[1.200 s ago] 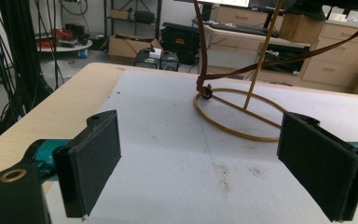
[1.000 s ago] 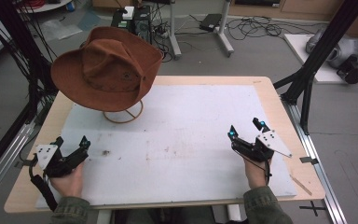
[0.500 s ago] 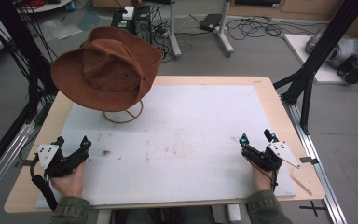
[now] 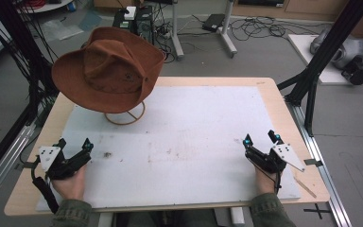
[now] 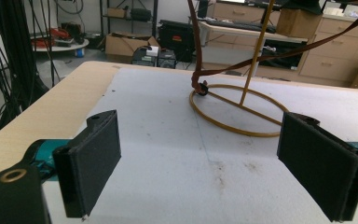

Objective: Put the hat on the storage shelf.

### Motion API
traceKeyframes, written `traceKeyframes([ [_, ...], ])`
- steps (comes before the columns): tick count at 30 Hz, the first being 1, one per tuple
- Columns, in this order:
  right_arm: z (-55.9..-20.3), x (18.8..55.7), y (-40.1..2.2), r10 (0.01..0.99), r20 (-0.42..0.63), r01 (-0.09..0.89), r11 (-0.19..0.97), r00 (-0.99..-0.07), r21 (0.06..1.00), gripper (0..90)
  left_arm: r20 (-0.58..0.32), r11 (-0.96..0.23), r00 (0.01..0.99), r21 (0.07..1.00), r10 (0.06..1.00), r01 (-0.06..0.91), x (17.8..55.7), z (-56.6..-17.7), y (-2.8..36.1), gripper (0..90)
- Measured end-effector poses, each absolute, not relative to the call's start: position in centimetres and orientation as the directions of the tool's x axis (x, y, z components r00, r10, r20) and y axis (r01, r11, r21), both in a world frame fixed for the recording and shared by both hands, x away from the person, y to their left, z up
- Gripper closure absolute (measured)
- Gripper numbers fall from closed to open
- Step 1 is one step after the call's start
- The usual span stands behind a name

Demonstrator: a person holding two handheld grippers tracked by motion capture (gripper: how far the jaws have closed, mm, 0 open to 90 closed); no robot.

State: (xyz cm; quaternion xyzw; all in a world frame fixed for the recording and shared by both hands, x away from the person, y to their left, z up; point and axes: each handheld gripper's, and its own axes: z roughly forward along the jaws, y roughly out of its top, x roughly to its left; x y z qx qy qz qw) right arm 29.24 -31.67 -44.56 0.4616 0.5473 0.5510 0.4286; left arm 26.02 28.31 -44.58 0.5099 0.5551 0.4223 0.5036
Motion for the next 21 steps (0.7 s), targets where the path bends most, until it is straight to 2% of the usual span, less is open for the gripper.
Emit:
traceKeyframes([
  [21, -44.5, 29.0, -32.7, 0.975, 0.083, 0.031, -0.079, -0.204, 0.996, 11.9, -0.128, 0.121, 0.041, 0.982, 0.991, 0.143, 26.0, -44.5, 28.0, 13.6],
])
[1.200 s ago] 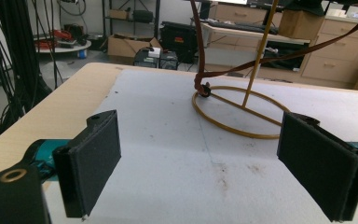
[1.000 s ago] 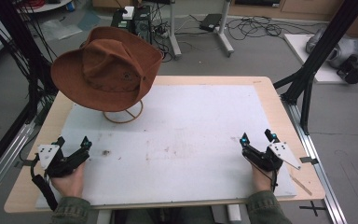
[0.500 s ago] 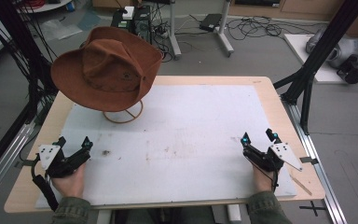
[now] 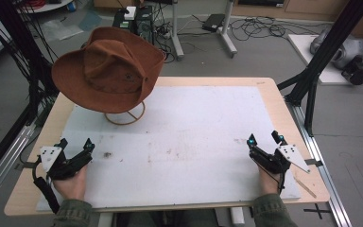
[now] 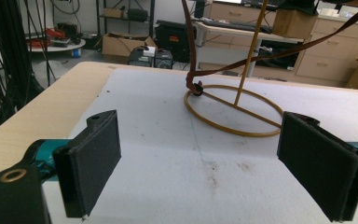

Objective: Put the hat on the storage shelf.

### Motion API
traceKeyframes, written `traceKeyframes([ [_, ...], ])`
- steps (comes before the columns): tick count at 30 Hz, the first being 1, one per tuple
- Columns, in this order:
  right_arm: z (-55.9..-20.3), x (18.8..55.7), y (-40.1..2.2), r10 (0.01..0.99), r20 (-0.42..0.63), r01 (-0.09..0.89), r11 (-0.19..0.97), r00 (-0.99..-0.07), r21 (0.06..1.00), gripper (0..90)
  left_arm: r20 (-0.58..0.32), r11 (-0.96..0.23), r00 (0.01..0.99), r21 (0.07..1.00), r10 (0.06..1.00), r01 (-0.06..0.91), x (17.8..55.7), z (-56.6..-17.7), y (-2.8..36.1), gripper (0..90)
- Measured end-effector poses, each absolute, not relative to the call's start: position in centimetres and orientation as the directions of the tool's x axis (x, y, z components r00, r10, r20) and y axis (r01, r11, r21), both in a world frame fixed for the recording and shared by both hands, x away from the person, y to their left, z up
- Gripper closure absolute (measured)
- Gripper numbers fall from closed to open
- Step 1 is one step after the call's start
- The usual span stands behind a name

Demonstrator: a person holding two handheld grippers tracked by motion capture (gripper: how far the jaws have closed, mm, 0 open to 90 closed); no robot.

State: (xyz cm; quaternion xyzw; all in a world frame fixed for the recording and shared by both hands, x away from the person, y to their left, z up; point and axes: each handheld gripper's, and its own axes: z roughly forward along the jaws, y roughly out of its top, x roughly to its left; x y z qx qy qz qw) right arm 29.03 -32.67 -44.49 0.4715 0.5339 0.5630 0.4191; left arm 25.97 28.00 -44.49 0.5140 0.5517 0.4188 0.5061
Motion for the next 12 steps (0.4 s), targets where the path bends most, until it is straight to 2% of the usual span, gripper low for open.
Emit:
traceKeyframes([
  [12, -44.58, 29.26, -32.92, 0.973, 0.105, 0.042, -0.098, -0.205, 0.994, 11.9, -0.114, 0.099, 0.080, 0.979, 0.990, 0.180, 26.45, -44.74, 27.75, 13.0],
])
